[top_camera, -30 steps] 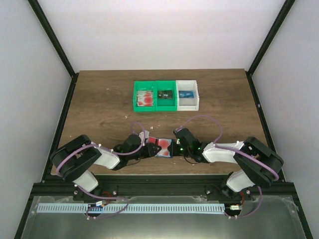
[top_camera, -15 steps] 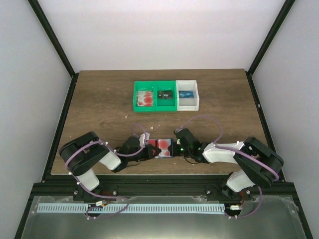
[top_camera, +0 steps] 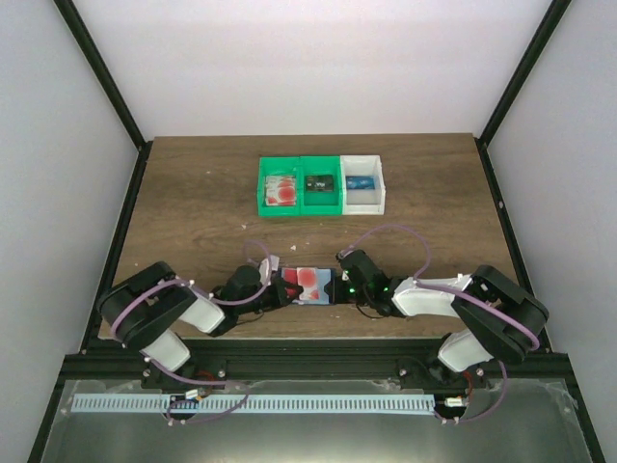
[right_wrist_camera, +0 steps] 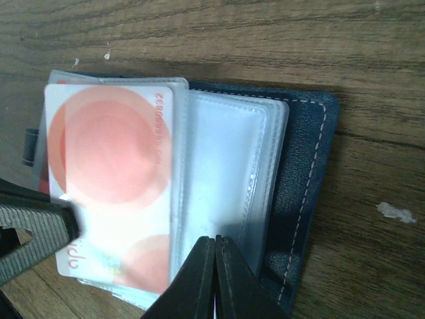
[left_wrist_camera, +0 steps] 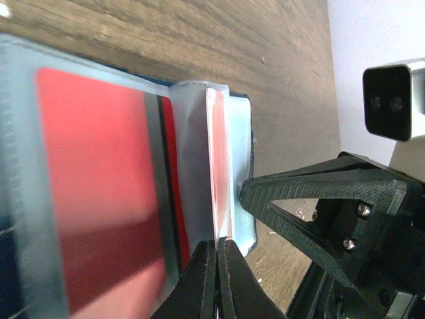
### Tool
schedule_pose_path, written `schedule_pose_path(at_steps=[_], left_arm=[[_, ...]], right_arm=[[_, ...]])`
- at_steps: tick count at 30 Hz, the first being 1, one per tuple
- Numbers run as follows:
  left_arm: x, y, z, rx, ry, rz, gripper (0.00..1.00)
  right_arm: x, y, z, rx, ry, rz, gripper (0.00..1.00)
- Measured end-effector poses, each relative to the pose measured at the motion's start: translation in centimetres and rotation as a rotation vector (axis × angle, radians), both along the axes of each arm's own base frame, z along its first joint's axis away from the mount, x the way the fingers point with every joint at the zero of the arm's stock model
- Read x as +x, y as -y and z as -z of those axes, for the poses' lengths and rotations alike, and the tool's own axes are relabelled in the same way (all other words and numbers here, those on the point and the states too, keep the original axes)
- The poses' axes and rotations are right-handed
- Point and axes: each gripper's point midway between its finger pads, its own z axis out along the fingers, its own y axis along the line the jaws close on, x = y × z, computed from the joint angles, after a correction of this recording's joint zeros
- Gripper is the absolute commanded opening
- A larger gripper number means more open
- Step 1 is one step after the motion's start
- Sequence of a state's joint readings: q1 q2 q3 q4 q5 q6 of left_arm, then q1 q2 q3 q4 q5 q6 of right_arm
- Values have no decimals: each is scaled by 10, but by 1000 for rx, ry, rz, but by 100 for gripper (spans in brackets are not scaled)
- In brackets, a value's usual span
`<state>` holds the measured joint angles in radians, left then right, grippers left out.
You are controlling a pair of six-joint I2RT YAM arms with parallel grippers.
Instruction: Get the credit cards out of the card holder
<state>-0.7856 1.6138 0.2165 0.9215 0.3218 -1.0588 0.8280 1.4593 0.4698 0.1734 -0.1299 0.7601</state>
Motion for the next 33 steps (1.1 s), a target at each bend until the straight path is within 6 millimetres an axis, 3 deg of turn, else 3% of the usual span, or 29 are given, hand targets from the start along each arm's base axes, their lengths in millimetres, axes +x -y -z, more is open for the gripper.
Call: schedule_pose_path(at_steps=[9, 13, 20, 28, 33], left_arm=[[-1, -8, -7, 24, 27, 11, 0], [-3, -7, -5, 24, 24, 39, 0], [-9, 2, 1, -2, -18, 103, 0], [-14, 14, -6, -92, -42, 162, 0], [-18, 12, -6, -136, -61, 166, 0]], right_arm=[[-1, -1, 0, 4, -4, -5, 3], [-3, 0, -2, 7, -8, -12, 8], [-7, -12, -35, 106, 34, -65, 20], [-5, -11, -36, 138, 14, -69, 32], [-11, -2, -27, 170, -23, -70, 36]])
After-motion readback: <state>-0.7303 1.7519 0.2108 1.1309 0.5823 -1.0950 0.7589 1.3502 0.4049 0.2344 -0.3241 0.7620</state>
